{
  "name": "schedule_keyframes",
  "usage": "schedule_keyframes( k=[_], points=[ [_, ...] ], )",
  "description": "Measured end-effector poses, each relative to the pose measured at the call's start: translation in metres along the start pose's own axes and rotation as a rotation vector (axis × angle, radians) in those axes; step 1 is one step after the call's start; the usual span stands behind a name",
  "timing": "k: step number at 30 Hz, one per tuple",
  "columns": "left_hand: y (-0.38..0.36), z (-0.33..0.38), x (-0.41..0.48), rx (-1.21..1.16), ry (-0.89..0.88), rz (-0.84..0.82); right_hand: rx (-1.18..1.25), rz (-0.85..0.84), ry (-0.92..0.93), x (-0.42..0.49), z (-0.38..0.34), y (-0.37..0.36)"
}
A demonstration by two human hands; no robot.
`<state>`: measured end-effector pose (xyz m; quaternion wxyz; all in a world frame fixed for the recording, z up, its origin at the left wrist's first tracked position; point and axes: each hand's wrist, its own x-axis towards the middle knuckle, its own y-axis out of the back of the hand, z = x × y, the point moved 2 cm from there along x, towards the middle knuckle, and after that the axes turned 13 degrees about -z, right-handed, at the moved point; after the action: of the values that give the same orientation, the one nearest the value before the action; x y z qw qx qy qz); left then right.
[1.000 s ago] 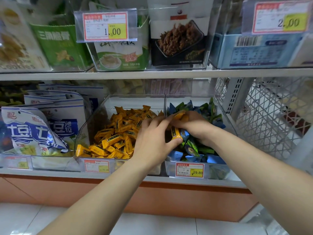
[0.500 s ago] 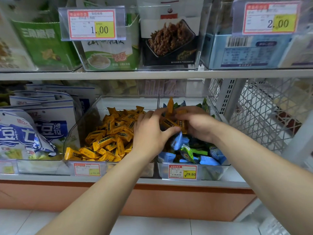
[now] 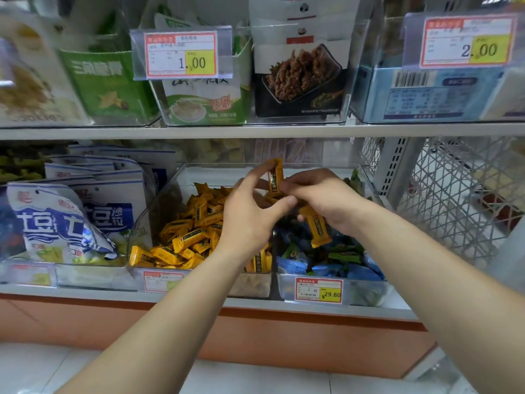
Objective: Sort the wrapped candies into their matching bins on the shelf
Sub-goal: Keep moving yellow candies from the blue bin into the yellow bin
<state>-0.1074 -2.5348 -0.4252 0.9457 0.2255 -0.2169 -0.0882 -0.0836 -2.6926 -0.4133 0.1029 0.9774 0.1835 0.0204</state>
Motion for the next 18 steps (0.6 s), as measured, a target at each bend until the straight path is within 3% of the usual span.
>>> schedule_keyframes(
  k=[4,7,11,12,15,18],
  points=[
    [0.029,-0.007,-0.004,0.059,0.016,0.066,0.066,0.056,0.001,0.018,-0.013,-0.03],
    [0.05,-0.018,-0.004,0.061,0.051,0.129,0.269,0.087,0.01,0.033,-0.023,-0.049],
    [0.075,-0.043,-0.006,0.164,0.128,0.188,0.343,0.145,0.134,0.052,-0.028,-0.057],
    [0.078,-0.05,-0.007,0.256,0.152,0.144,0.205,0.141,0.16,0.054,-0.025,-0.057],
    [0.078,-0.07,-0.011,0.484,0.269,-0.065,-0.556,0.04,0.045,0.06,-0.003,-0.05],
    [0.08,-0.07,-0.01,0.53,0.278,-0.107,-0.801,0.054,-0.024,0.056,0.01,-0.031]
  ],
)
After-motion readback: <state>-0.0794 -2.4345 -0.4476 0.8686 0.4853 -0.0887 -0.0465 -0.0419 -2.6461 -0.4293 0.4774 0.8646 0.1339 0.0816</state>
